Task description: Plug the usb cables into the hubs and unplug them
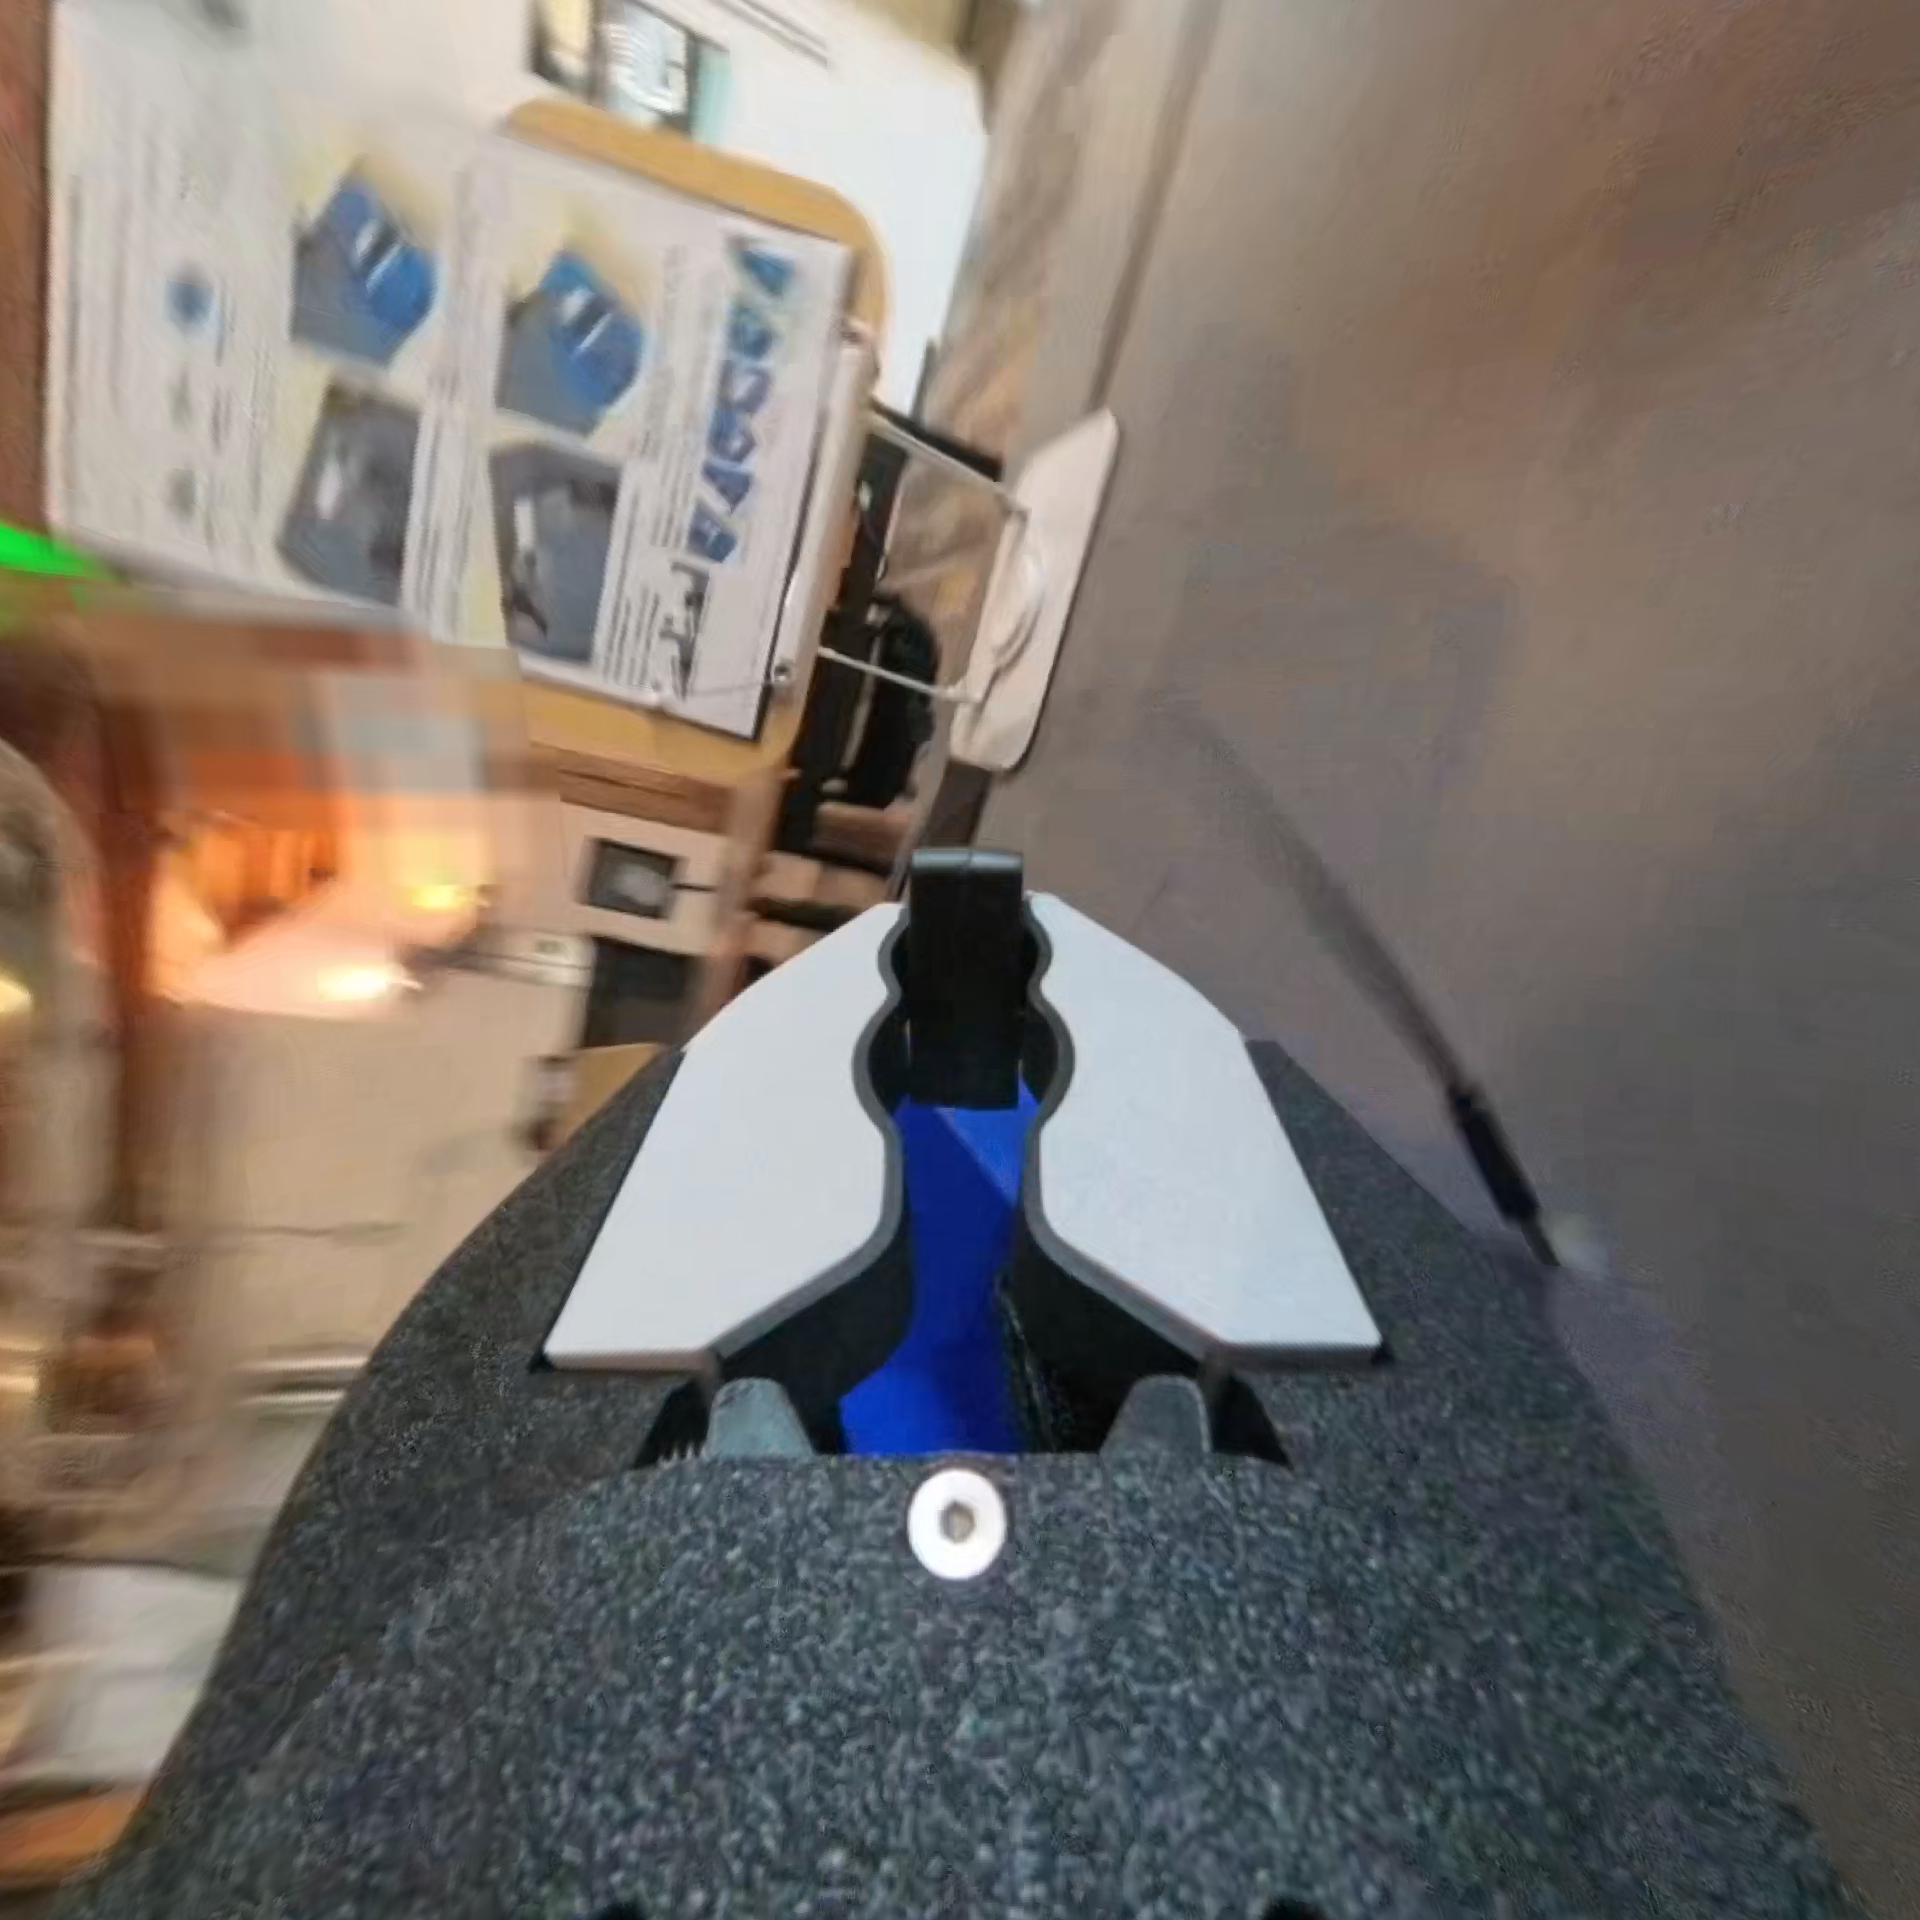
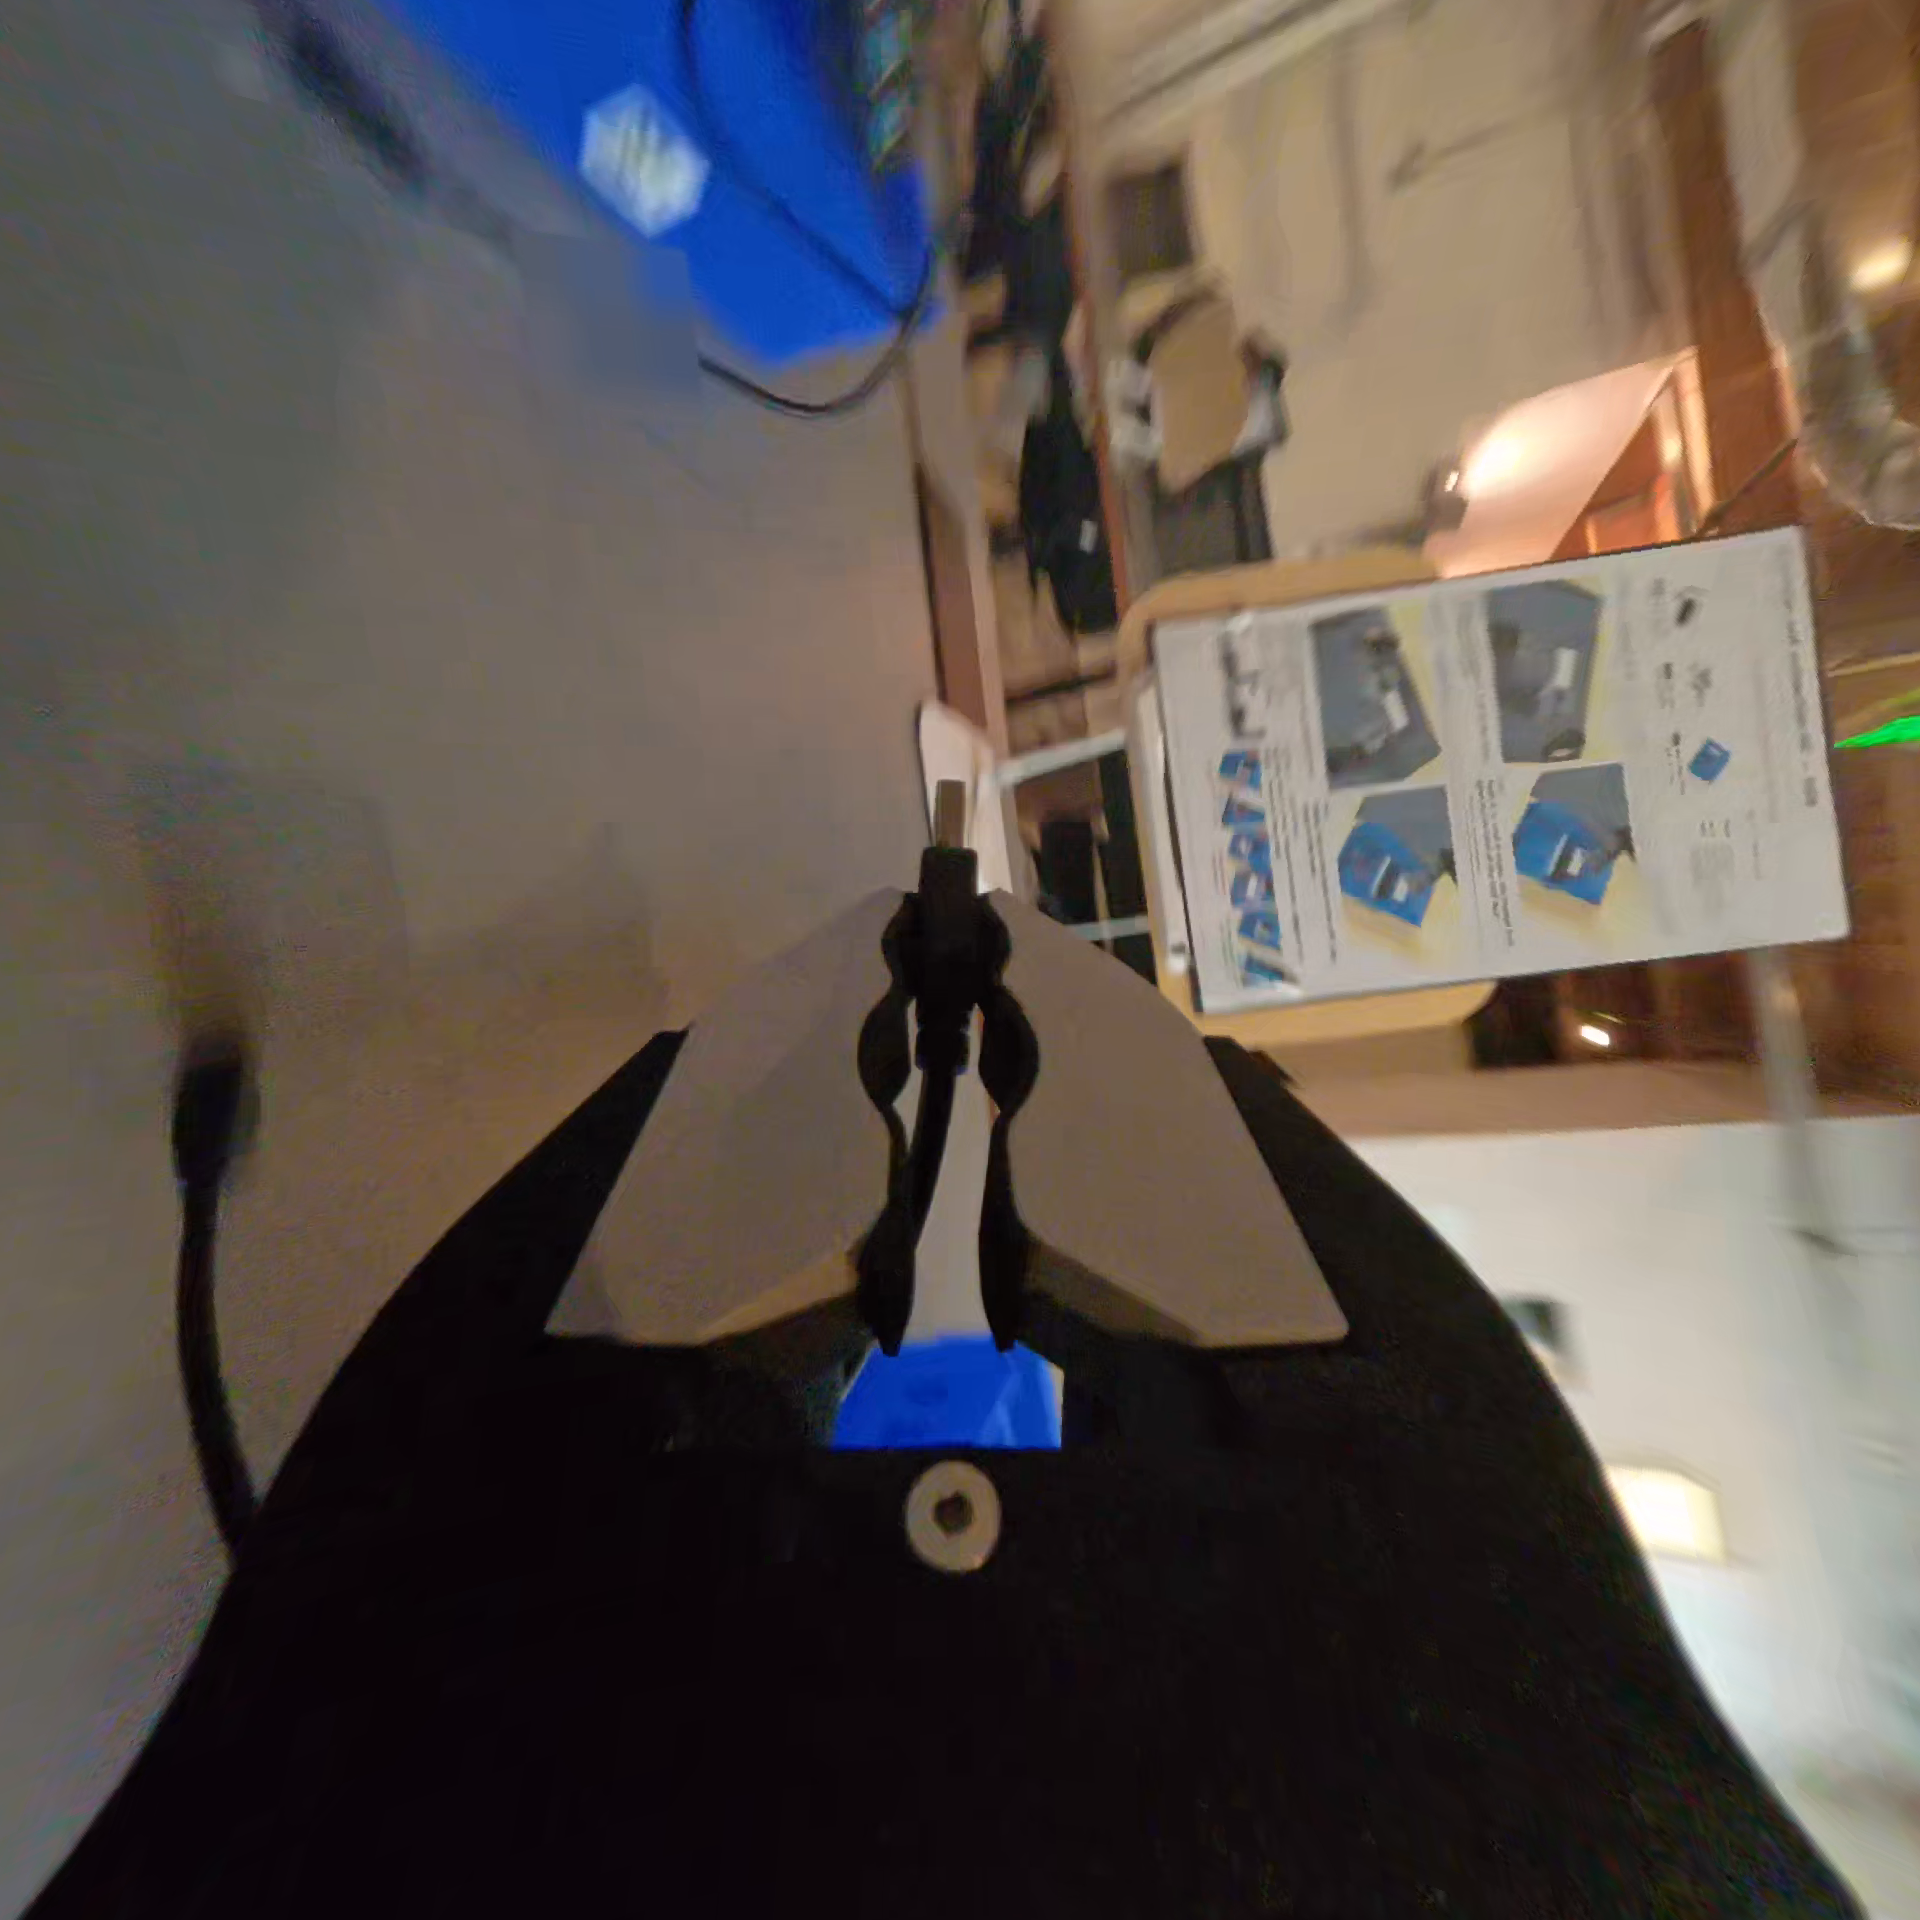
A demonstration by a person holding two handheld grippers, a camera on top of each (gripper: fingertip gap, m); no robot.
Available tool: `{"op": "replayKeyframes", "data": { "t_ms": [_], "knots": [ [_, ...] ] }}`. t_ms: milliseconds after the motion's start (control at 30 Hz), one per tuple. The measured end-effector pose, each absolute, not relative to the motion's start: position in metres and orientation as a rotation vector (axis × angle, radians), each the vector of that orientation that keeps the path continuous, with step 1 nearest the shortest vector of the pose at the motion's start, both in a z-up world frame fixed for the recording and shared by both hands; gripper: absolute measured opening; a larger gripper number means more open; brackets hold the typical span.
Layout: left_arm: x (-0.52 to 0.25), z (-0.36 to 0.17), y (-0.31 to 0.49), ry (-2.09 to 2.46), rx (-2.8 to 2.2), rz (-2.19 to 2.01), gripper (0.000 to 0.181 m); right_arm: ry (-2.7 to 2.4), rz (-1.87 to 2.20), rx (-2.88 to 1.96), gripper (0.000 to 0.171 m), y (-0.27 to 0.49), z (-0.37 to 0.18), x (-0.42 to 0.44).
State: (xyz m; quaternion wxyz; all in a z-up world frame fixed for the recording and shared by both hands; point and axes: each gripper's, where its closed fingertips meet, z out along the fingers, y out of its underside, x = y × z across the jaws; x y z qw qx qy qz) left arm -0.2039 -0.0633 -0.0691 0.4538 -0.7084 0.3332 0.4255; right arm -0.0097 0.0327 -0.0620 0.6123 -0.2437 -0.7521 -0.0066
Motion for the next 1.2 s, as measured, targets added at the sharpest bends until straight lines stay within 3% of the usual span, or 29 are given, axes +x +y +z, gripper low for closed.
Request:
{"op": "replayKeyframes", "data": {
  "t_ms": [133, 367, 600, 867, 1033, 1067, 1133, 1200],
  "knots": [
    [-0.182, -0.021, -0.077, 0.579, -1.527, 0.494, 0.017, -1.566, 0.272, -0.572, 0.008, 0.033, -0.017, 0.004],
    [-0.179, -0.021, -0.069, 0.472, -1.505, 0.342, 0.018, -1.304, 0.293, -0.663, 0.008, 0.060, 0.024, 0.033],
    [-0.179, -0.007, -0.076, 0.408, -1.429, 0.243, 0.018, -0.492, 0.210, -0.704, 0.008, 0.128, 0.114, 0.194],
    [-0.152, -0.013, -0.069, 0.521, -1.460, 0.278, 0.018, -0.444, -0.145, -0.799, 0.008, 0.183, 0.090, 0.228],
    [-0.147, -0.006, -0.073, 0.525, -1.432, 0.282, 0.018, -0.597, -0.194, -1.027, 0.008, 0.246, 0.032, 0.214],
    [-0.148, -0.005, -0.074, 0.522, -1.425, 0.278, 0.018, -0.673, -0.182, -1.116, 0.016, 0.260, 0.014, 0.208],
    [-0.150, -0.003, -0.076, 0.513, -1.423, 0.279, 0.018, -0.816, -0.074, -1.284, 0.069, 0.273, -0.019, 0.194],
    [-0.152, -0.002, -0.078, 0.511, -1.422, 0.286, 0.018, -0.909, 0.056, -1.433, 0.089, 0.273, -0.043, 0.185]
  ]
}}
